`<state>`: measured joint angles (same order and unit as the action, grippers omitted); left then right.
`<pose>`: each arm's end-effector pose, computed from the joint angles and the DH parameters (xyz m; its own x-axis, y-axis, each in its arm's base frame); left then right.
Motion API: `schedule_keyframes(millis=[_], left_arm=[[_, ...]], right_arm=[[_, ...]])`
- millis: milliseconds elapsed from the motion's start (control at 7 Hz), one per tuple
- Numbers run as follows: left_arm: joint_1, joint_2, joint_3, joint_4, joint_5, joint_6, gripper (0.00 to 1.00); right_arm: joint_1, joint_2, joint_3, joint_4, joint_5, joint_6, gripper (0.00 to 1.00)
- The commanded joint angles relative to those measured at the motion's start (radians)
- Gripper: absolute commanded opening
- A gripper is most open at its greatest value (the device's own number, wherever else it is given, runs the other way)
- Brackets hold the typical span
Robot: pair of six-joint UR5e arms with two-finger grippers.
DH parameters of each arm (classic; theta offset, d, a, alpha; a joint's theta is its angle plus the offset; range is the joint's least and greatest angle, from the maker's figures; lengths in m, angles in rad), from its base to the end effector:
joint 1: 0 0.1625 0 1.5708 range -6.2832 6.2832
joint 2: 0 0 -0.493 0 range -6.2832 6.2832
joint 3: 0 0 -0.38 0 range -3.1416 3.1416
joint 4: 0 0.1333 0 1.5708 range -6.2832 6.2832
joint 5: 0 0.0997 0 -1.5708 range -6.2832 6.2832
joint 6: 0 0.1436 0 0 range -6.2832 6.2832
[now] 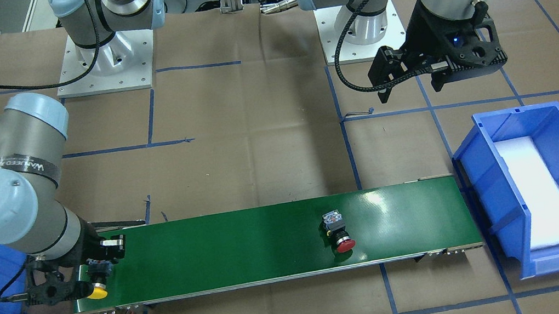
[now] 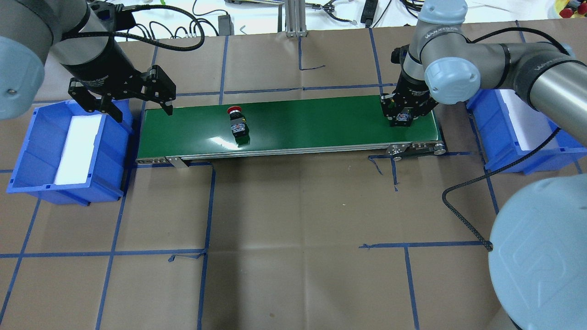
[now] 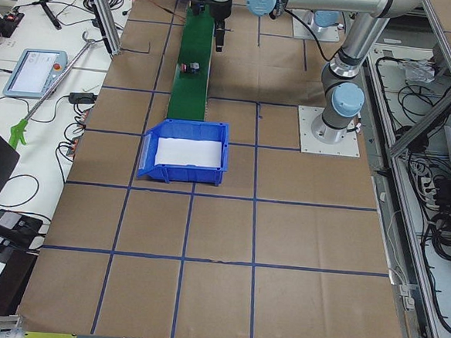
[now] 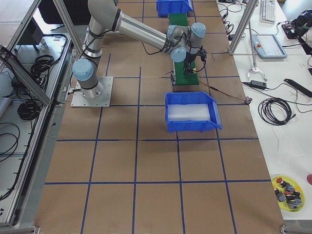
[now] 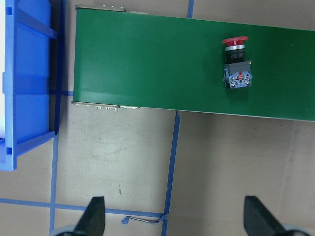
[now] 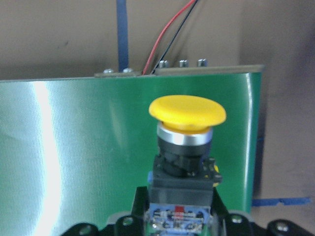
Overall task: Transport two buttons from left to right
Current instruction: 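Carry the yellow button into the empty blue bin with the right gripper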
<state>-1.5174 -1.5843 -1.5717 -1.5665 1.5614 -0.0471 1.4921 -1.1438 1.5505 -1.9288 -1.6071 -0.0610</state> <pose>-0.1086 -0.4914 0.5054 -0.9949 -0.1004 0.0089 -0.1003 0.9949 0.0105 0.0769 -0.6538 0.3127 -0.9993 0.0160 0.0332 0.0176 0.9986 0.0508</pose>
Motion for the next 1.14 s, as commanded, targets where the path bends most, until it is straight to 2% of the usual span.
schedule_keyframes(millis=[0, 143, 286, 571, 714, 1000], left_arm=[[-0.001, 0.004, -0.007, -0.006, -0.001, 0.000, 1.00], [-0.001, 0.006, -0.007, -0.006, -0.001, 0.000, 1.00], [-0.001, 0.007, -0.008, -0.006, -0.001, 0.003, 1.00], [-0.003, 0.010, -0.011, -0.006, -0.001, 0.007, 1.00], [-0.003, 0.012, -0.013, -0.006, -0.001, 0.009, 1.00], [-0.003, 0.012, -0.014, -0.006, -0.001, 0.009, 1.00]], right_arm=[[-0.088, -0.103, -0.088, 0.159, -0.025, -0.072, 0.05], [-0.178, -0.140, -0.157, 0.269, -0.017, -0.205, 0.04], [-0.272, -0.136, -0.196, 0.298, -0.023, -0.358, 0.04], [-0.453, -0.067, -0.191, 0.277, -0.014, -0.588, 0.02], [-0.488, -0.025, -0.182, 0.257, -0.010, -0.658, 0.02], [-0.509, -0.024, 0.001, 0.010, -0.011, -0.688, 0.02]])
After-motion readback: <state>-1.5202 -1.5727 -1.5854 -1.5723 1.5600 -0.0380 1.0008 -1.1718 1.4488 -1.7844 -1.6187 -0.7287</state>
